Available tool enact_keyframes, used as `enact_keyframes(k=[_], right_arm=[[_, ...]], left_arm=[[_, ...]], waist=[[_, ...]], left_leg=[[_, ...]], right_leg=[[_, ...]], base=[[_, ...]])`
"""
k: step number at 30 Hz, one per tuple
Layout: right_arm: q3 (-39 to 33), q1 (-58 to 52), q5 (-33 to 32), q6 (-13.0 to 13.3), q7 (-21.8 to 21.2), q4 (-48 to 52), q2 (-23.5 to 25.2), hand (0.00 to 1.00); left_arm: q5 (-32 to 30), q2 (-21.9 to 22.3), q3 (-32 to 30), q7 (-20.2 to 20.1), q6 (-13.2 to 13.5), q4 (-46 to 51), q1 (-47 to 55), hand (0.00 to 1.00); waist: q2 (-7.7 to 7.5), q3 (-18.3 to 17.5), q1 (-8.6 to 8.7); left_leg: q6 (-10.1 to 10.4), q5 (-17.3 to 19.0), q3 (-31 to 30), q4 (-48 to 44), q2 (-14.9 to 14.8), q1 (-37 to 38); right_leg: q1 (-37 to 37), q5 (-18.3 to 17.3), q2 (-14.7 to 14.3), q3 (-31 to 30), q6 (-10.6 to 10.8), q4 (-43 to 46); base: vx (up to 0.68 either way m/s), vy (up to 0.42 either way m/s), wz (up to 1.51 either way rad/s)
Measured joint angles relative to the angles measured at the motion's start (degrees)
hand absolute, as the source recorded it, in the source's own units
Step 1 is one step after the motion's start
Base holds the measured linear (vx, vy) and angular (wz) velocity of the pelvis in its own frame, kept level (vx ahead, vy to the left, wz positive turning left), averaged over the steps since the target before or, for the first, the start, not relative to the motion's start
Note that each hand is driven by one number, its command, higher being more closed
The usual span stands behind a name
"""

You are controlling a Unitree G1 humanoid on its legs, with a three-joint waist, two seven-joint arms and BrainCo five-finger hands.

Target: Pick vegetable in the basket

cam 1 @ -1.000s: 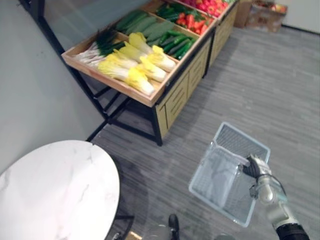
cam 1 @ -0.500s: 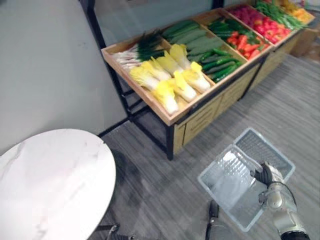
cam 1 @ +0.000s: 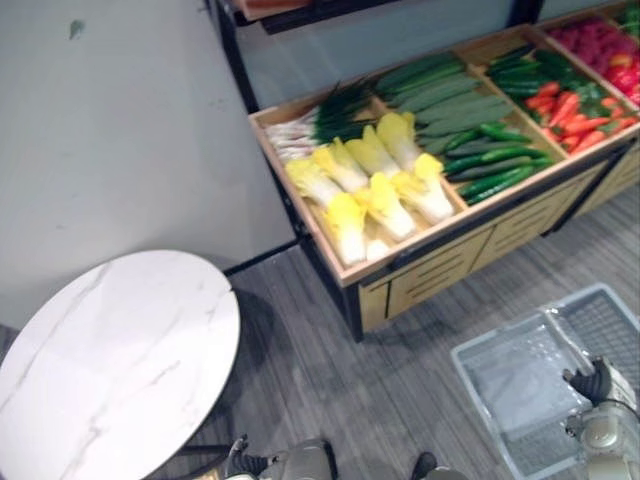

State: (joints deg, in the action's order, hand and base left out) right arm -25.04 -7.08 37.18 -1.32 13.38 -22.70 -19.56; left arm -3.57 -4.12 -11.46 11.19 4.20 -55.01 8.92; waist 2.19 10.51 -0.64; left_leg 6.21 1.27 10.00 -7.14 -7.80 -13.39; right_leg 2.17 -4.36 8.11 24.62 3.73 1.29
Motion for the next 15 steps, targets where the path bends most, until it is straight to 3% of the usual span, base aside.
enact_keyframes(k=[1, 2, 4, 6, 7, 8, 9, 11, 12, 13, 15], right_arm=[[-0.14, 0.48, -0.07, 0.00, 0.23, -0.58, -0.25, 1.00], [0.41, 1.45, -0.94, 0.01, 0.32, -2.23, 0.57, 1.00], [1.24, 1.33, -1.84, 0.49, 0.29, -3.00, 0.62, 1.00], [1.10, 2.97, -2.24, 0.52, 0.29, -5.61, -0.18, 1.00], [1.15, 4.64, -2.19, 0.55, 0.12, -9.06, -0.84, 1.00], [1.14, 5.37, -2.19, 0.52, 0.00, -10.83, -1.08, 1.00], [1.14, 5.91, -2.24, 0.53, -0.02, -12.75, -1.26, 1.00], [1.15, 5.82, -2.53, 0.47, -0.02, -15.94, -1.29, 1.00], [1.14, 5.81, -3.02, 0.46, -0.02, -16.58, -1.29, 1.00], [1.13, 5.64, -3.50, 0.39, -0.04, -17.41, -1.40, 1.00], [0.61, 5.79, -4.05, 0.31, -0.04, -18.51, -1.59, 1.00]], left_arm=[[-0.02, 0.17, -0.02, 0.04, -0.07, -0.12, 0.50, 0.00], [-0.05, -0.18, -0.28, 0.09, -0.86, -1.83, 1.59, 0.00], [-0.05, -0.32, -0.20, 0.16, -1.62, -2.18, 2.65, 0.00], [-0.09, -0.68, -0.21, 0.42, -1.66, -2.14, 1.94, 0.00], [-0.09, -0.54, -0.08, 0.44, -1.60, -2.10, 1.90, 0.00], [-0.09, -0.43, 0.06, 0.44, -1.63, -2.15, 2.00, 0.00], [-0.08, -0.48, 0.56, 0.42, -1.60, -2.11, 2.13, 0.00], [-0.05, -1.85, 2.45, 0.39, -1.49, -1.95, 2.04, 0.00], [-0.05, -2.30, 2.84, 0.42, -1.40, -1.90, 1.93, 0.00], [0.01, -2.58, 3.10, 0.50, -0.92, -1.63, 1.59, 0.00], [0.16, -3.03, 2.56, 0.96, -0.86, -1.19, 0.60, 0.00]], waist=[[0.76, 0.05, -0.40], [0.28, -0.17, -1.47], [-1.99, -0.53, -1.16], [-2.58, -0.52, -1.01], [-2.47, -0.55, -1.19], [-2.90, -0.28, -1.14], [-2.40, -0.42, -1.06], [-2.66, -0.55, -0.09], [-2.21, -0.84, 0.53], [-2.55, -0.74, 1.19], [-2.87, -0.51, 1.97]], left_leg=[[-0.77, -1.75, -0.12, 1.28, -0.31, 0.16], [-2.38, -4.50, 0.74, 1.17, -0.19, 1.59], [-4.07, -2.56, 2.41, 0.47, 2.41, 2.73], [-5.24, -0.27, 3.66, -0.87, 3.62, 3.19], [-5.33, 1.57, 4.68, -0.91, 4.03, 5.19], [-5.29, 2.60, 5.18, -0.66, 4.03, 6.34], [-5.57, 3.58, 5.50, -0.26, 4.17, 8.42], [-6.94, 5.45, 5.14, 0.81, 5.11, 12.69], [-7.49, 5.53, 4.73, 0.79, 5.09, 13.02], [-7.57, 5.56, 3.78, 0.81, 5.03, 13.57], [-7.50, 5.40, 2.05, 0.81, 4.61, 13.58]], right_leg=[[0.06, -0.09, -0.64, -0.59, 0.53, 0.06], [0.41, 0.47, -0.04, -2.98, 2.13, 0.40], [1.28, 0.55, 2.48, -4.18, 3.48, -0.23], [0.64, 0.46, 4.45, -5.76, 3.88, 2.14], [-0.96, -0.11, 5.96, -7.35, 4.75, 7.86], [-2.10, -0.19, 6.59, -8.22, 4.86, 11.70], [-4.14, -0.16, 7.67, -9.36, 4.82, 18.74], [-11.16, 4.52, 10.89, -13.02, 4.96, 36.90], [-12.26, 4.15, 11.10, -13.58, 5.19, 39.72], [-14.00, 2.20, 11.21, -13.57, 3.97, 41.96], [-15.52, -1.74, 10.31, -11.10, 2.71, 38.17]], base=[[0.20, 0.203, -0.58], [0.26, 0.196, -0.63], [0.29, 0.174, -0.34], [0.23, 0.189, -0.22], [0.21, 0.229, -0.37], [0.19, 0.257, -0.37], [0.13, 0.215, -0.19], [0.18, 0.210, 0.07], [0.19, 0.126, 0.37], [0.13, 0.027, 0.45], [0.22, -0.039, 0.44]])
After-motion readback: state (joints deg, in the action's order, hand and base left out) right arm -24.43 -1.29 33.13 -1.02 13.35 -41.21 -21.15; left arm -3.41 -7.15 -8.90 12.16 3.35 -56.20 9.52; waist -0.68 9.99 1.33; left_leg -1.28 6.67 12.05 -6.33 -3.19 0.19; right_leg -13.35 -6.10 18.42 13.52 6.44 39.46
